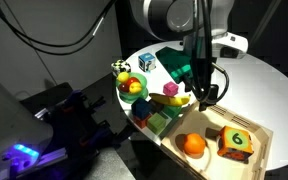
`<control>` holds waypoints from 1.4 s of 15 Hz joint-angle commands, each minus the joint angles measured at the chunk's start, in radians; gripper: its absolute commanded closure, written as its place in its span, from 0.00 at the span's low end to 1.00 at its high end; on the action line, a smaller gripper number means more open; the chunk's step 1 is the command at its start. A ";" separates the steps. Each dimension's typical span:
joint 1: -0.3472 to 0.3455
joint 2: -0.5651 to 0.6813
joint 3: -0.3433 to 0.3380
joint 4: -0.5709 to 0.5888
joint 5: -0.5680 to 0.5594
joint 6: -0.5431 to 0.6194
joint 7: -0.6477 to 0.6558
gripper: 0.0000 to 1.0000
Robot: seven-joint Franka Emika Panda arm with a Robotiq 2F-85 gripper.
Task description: Put the orange plush toy on the tray
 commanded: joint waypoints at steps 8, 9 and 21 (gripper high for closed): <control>0.049 -0.267 0.099 -0.105 0.023 -0.204 0.006 0.00; 0.054 -0.291 0.108 -0.115 0.013 -0.223 0.010 0.00; 0.119 -0.540 0.233 -0.208 0.008 -0.539 -0.019 0.00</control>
